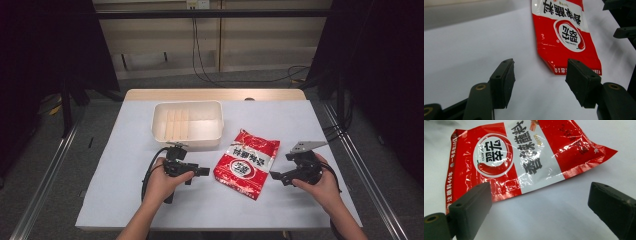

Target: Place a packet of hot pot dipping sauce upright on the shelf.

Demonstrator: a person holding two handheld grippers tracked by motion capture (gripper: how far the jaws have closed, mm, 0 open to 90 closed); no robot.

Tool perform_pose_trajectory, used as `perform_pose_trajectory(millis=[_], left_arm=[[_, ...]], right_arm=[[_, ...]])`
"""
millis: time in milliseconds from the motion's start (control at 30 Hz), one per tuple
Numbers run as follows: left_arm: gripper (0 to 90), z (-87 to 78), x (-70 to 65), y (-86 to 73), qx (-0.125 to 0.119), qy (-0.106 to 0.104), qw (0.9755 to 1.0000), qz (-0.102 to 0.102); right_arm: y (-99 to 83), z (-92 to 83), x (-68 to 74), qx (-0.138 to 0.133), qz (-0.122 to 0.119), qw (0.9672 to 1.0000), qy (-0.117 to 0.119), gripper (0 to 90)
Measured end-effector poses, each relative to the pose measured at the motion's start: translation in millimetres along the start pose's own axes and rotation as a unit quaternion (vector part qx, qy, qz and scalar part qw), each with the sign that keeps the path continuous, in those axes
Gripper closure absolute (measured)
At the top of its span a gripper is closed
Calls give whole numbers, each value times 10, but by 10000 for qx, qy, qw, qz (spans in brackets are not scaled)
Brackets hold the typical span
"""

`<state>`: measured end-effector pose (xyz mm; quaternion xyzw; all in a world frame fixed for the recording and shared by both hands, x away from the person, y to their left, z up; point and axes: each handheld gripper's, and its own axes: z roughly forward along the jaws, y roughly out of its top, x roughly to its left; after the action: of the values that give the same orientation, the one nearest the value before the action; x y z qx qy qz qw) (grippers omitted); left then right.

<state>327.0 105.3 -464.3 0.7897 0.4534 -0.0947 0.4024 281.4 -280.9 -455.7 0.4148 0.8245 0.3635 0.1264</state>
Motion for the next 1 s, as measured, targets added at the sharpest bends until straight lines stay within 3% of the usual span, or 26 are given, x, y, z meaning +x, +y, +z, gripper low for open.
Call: perform_pose_trajectory(millis=[133,233,333,367,433,533,633,733,800,833,1000], left_arm=[[439,111,-46,-6,107,-77,9997,-212],[466,181,-60,-13,275,-99,9995,-149],[483,237,-86,-4,270,-122,9994,-199],[496,256,-109,1,222,-122,9992,-310],[510,271,-109,6,275,-139,9992,-267],[556,304,-140,5,201,-126,9988,-430],[617,313,-145,2,230,3,9989,-401],[685,337,-150,-28,121,-72,9980,-623],[710,340,-144,-44,128,-47,9985,-535],[755,345,-148,-49,141,-67,9984,-545],[789,346,-152,-44,164,-68,9981,-590]], right_arm=[[12,-6,17,-35,-16,10000,13,50],[13,4,17,-29,-30,10000,52,50],[13,7,14,-7,-35,10000,86,50],[12,7,12,-16,-36,10000,91,50],[13,1,12,-18,-24,10000,30,50],[17,-8,8,-47,2,10000,40,50],[19,-3,11,-42,-18,10000,41,50],[19,-3,6,-69,-26,9999,73,50],[20,-7,2,-92,-17,9999,79,50],[23,-10,-3,-99,-6,9999,73,50],[25,-8,-5,-94,2,9999,92,50]])
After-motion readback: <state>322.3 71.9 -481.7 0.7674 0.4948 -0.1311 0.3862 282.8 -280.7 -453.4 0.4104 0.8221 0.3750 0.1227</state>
